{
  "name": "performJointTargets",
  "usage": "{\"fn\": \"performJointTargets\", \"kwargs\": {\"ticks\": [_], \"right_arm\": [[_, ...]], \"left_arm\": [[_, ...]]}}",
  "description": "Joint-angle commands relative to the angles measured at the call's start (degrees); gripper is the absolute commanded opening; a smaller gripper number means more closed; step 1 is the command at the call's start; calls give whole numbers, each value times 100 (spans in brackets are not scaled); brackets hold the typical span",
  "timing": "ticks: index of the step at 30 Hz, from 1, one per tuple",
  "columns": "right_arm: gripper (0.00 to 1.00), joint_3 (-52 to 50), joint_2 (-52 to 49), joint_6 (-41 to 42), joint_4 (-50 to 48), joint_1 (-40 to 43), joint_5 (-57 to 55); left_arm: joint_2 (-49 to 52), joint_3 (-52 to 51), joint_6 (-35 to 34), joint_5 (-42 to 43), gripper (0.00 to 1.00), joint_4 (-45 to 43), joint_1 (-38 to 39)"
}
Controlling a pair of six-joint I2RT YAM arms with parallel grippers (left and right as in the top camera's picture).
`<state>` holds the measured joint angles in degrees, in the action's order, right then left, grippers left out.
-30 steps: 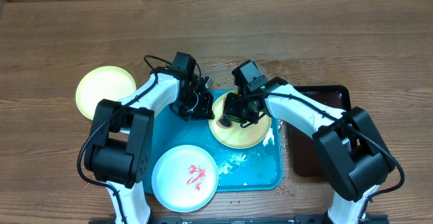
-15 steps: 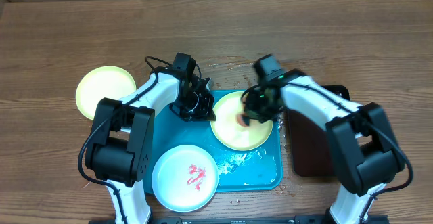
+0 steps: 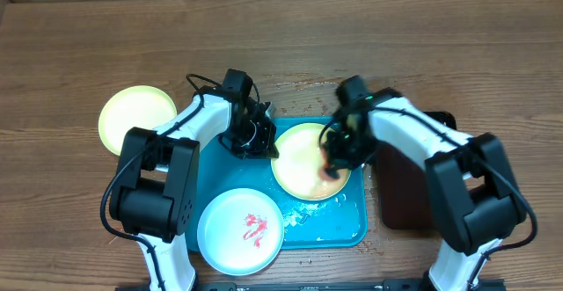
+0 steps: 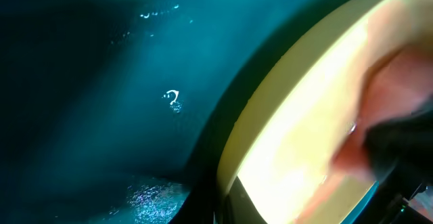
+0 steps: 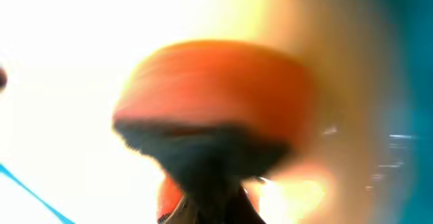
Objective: Clean dirty plates on tray and stack at the side
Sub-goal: 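Keep scrubbing the plate surface with the sponge while the left gripper holds it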
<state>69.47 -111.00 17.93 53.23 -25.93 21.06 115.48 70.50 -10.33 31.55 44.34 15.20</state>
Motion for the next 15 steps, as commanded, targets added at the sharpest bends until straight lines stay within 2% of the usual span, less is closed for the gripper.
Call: {"fn": "performJointTargets", "kwargs": {"ticks": [1,4,8,15], "right_arm": [[4,-50,-37,-470,-70,-533,647],[4,-50,-37,-426,-284,-719,1080],[4,-52,-37,118,-684,-732,1156],[4,-52,-37,1285,-1399,-330,503]], "left_arm": [[299,-111,-50,-509,4,-4,-72],[293,-107,-70,-494,4,-4,-72],[289,-92,-111,-494,4,2,-72],[289,-92,-109,-496,4,26,-72]]}}
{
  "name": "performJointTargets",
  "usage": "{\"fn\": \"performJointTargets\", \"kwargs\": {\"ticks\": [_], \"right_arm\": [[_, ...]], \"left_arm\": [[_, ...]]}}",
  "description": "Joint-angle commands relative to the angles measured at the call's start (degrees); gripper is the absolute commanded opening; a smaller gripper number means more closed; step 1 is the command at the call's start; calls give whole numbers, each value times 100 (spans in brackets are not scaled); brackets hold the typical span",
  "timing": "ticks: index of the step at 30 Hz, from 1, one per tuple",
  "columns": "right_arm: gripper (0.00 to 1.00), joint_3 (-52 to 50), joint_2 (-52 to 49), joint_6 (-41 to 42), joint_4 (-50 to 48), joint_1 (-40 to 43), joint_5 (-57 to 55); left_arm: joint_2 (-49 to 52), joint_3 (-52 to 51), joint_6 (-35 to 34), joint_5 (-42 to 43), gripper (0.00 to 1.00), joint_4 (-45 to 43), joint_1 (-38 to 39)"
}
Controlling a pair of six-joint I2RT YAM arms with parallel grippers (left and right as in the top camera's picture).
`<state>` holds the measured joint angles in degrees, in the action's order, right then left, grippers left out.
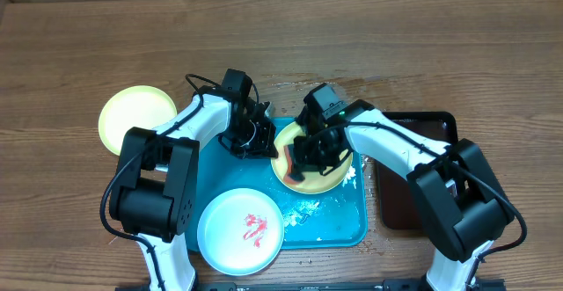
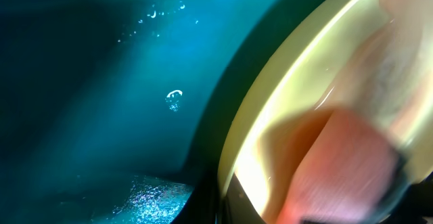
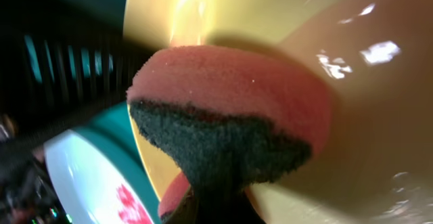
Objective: Clean dirty plates on tray and stack at the side
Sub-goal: 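Keep scrubbing the plate surface with the sponge while the left gripper holds it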
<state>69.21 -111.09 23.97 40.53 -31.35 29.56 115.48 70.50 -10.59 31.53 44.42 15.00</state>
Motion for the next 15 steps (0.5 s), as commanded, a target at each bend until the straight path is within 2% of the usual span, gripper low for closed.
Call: {"fn": "performJointTargets", "kwargs": {"ticks": [1,6,12,15], "right_arm": [[4,-26,-28,831,-170,275,-505],[4,-26,-31,1257,-138,590,-1060],[4,-26,-31,1244,579,695,-2052],[4,-24,-31,968,922,693,-2243]], "left_arm": [[289,-92,-83,-494,4,15,-52],[289,-92,-83,-494,4,39,-52],[289,-92,-83,-496,4,37,-52],[289,-92,-83,-511,4,39,-52]]}}
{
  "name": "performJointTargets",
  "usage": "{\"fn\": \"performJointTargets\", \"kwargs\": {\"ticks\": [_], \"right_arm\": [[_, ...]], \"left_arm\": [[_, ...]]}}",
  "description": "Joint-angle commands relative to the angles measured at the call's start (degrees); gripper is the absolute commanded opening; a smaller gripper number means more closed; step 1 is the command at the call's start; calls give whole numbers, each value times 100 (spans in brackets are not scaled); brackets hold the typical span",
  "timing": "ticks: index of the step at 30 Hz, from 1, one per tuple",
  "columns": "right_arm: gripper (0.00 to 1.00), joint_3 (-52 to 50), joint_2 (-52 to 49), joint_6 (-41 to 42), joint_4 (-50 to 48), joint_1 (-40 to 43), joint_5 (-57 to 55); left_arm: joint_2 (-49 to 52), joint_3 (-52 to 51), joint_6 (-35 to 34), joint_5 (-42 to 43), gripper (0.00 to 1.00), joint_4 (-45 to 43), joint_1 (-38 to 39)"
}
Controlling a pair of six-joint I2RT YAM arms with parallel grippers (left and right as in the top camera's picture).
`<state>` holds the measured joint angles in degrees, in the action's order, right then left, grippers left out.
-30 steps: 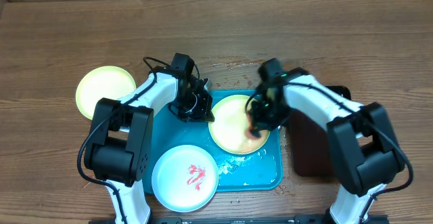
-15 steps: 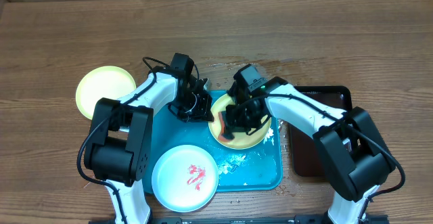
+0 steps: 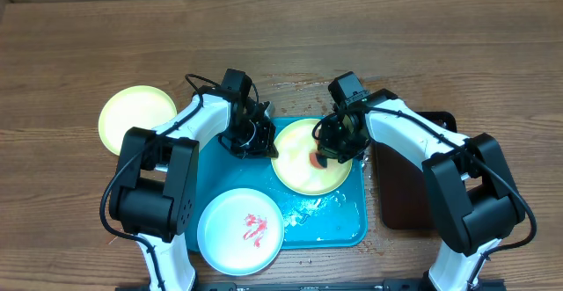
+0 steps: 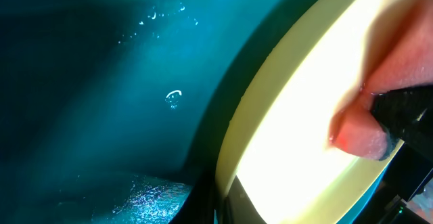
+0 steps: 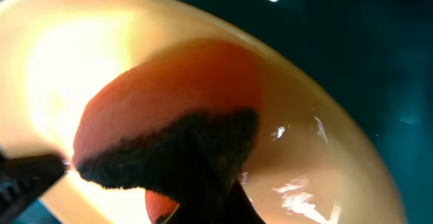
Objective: Clean dirty plates on tray and stack at the side
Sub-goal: 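Keep scrubbing the plate surface with the sponge while the left gripper holds it, then return the sponge to the dark tray and release it with the right gripper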
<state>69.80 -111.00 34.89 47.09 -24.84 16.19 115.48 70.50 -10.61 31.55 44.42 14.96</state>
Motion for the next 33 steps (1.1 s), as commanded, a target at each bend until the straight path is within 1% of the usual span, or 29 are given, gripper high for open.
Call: {"fn": "performJointTargets", "kwargs": {"ticks": [1,5,8,11,18,21,24,29,33], "right_arm": [[4,-83,-39,-286,348,42,-857],[4,0,-20,-756,793,4,-839],[4,127,68,-1290,940,-59,-616],[4,332,278,-1585,966,-111,-354],[4,1222,680,-1587,1025,-140,240],[4,1626,719,-1587,1231,-140,227],[4,2039,719,-1412,1606,-94,-271],[4,2828,717,-457,2800,219,-2059],[4,3110,717,-11,3716,750,-2647]], "left_arm": [[289,-92,-81,-514,4,39,-48],[289,-90,-81,-533,4,37,-48],[289,-83,-103,-695,4,46,-48],[289,-24,-103,-761,4,127,-48],[289,205,-125,-758,4,275,-48],[289,221,-125,-761,4,295,-48],[289,221,-125,-761,4,297,-48],[289,232,-125,-761,4,334,-48],[289,271,-127,-776,4,358,-48]]}}
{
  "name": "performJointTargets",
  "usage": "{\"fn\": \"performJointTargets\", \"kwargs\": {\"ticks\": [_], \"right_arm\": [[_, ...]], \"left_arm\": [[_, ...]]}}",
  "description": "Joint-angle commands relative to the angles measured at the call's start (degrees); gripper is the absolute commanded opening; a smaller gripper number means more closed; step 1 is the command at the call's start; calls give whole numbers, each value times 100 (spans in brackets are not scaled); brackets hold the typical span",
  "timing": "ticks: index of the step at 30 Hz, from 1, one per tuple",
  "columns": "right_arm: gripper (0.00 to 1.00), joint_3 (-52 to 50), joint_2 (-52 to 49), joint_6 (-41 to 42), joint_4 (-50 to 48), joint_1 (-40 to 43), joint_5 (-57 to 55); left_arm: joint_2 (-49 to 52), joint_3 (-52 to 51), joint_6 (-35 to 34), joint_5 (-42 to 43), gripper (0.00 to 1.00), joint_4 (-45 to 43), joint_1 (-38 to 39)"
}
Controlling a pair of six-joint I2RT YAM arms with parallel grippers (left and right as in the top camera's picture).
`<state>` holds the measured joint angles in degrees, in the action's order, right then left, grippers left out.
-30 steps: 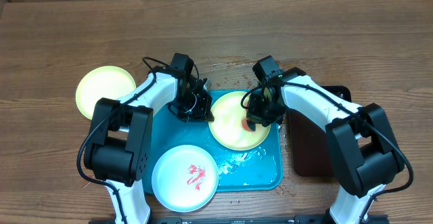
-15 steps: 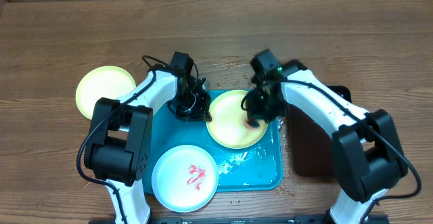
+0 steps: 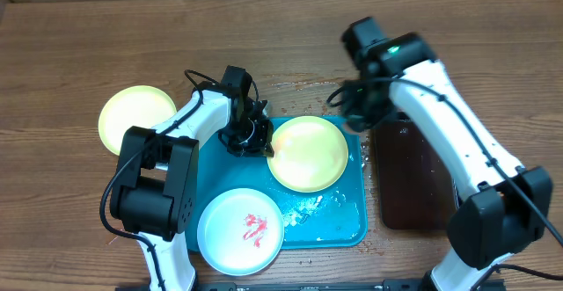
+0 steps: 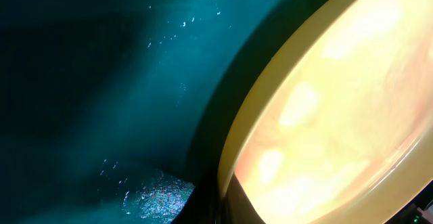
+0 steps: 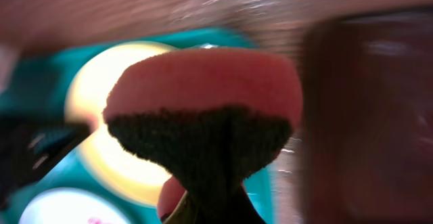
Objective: Clean dirty plates on tray and stack at the side
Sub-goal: 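Return the sponge to the dark tray and release it with the right gripper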
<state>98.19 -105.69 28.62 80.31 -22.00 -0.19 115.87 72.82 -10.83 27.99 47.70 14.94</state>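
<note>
A yellow plate [image 3: 306,153] lies on the teal tray [image 3: 347,225], its face glossy and free of marks [image 4: 338,102]. My left gripper [image 3: 259,140] is shut on the plate's left rim [image 4: 226,204]. A white plate [image 3: 240,230] with a red smear sits at the tray's front left. My right gripper [image 3: 356,106] hangs above the tray's far right corner, off the plate, shut [image 5: 210,197] on a pink sponge [image 5: 203,88] with a dark scouring side. A second yellow plate [image 3: 134,115] rests on the table to the left.
A dark brown tray [image 3: 413,185] lies right of the teal tray, under my right arm. Water drops spot the teal tray's front and the wood behind it. The table [image 3: 88,45] is brown wood.
My right gripper has lifted the sponge off the yellow plate and now holds it higher, by the tray's far right corner. The left gripper still holds the plate's rim.
The sponge was pressed on the plate's right front part, then on its left side, then on its right side again, with my left gripper holding the rim throughout. Now the sponge is off the plate, whose face shows no marks.
</note>
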Motion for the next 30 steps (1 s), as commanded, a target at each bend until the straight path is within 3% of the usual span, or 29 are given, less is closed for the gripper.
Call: {"fn": "performJointTargets", "kwargs": {"ticks": [1,6,15,21,22,23,24,25,26,30], "right_arm": [[4,267,186,623,527,592,-1003],[4,-328,186,595,699,1237,-1010],[4,-2391,186,599,-752,1340,-378],[4,-2673,186,898,-940,1342,-354],[8,-2673,186,896,-957,1342,-313],[23,-2673,186,896,-960,1342,-306],[63,-2673,186,894,-960,1342,-308],[95,-2673,186,892,-957,1340,-308],[100,-2673,186,892,-957,1340,-310],[100,-2573,186,756,-1023,1340,-315]], "left_arm": [[249,55,-107,-420,4,39,-46],[249,245,-127,-461,4,186,-39],[249,586,-127,-595,4,457,-24],[249,728,-122,-597,4,597,-24],[249,743,-122,-597,4,614,-24],[249,756,-122,-597,4,629,-24],[249,763,-122,-595,4,634,-24],[249,763,-122,-595,4,634,-24],[249,765,-122,-595,4,638,-24],[249,778,-122,-590,4,654,4]]}}
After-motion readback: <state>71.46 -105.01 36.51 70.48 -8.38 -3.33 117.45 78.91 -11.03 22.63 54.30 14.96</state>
